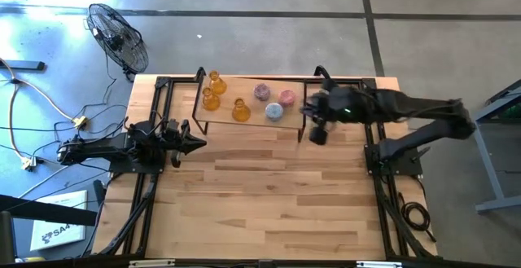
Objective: Pick & Place candle stick holders
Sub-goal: Return to Home Position
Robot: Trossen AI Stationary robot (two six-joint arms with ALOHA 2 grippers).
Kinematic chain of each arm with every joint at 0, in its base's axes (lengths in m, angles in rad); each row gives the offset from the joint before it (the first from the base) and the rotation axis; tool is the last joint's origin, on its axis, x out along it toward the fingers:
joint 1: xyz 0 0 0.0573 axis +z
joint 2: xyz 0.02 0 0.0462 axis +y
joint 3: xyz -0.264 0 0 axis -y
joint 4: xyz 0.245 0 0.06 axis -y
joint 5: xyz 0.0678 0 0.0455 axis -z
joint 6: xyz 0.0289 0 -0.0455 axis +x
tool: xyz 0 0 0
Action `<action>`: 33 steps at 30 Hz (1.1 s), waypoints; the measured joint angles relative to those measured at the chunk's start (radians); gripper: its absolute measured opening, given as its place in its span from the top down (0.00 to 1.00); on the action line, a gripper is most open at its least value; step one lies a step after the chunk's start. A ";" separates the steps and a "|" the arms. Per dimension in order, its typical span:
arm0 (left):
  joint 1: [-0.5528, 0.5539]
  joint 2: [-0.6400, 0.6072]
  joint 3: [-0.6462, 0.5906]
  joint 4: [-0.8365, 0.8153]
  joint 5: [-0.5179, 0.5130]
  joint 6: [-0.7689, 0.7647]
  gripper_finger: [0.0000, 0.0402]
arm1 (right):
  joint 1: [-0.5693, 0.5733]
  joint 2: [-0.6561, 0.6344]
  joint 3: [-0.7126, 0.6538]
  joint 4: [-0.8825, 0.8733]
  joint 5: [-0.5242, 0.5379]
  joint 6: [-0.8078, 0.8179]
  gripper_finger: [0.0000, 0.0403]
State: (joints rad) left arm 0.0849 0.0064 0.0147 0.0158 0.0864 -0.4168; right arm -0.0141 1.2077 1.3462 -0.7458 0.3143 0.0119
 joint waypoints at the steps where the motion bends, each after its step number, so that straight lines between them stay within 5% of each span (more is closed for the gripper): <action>1: 0.000 0.000 0.000 0.000 0.000 0.000 1.00 | 0.011 -0.039 -0.043 0.010 0.022 0.005 0.99; 5: 0.000 0.000 0.000 0.000 0.000 0.000 1.00 | 0.033 -0.228 -0.317 0.217 0.067 0.012 0.99; 10: 0.000 0.000 0.000 0.000 0.000 0.000 1.00 | 0.037 -0.425 -0.752 0.739 0.037 0.018 0.99; 15: 0.000 0.000 0.000 0.000 0.000 0.000 1.00 | 0.036 -0.515 -1.098 1.282 0.038 0.016 0.99; 19: 0.000 0.000 0.000 0.000 0.000 0.000 1.00 | 0.036 -0.522 -1.287 1.548 0.001 0.015 0.99; 25: 0.000 0.000 0.000 0.000 0.000 0.000 1.00 | 0.036 -0.586 -1.328 1.505 -0.053 -0.019 0.99; 33: 0.000 0.001 0.000 0.000 0.000 0.000 1.00 | 0.037 -0.886 -1.330 1.234 -0.142 -0.182 0.99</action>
State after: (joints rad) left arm 0.0849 0.0071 0.0147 0.0154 0.0869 -0.4168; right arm 0.0227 0.3215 0.0166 0.4886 0.1724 -0.1696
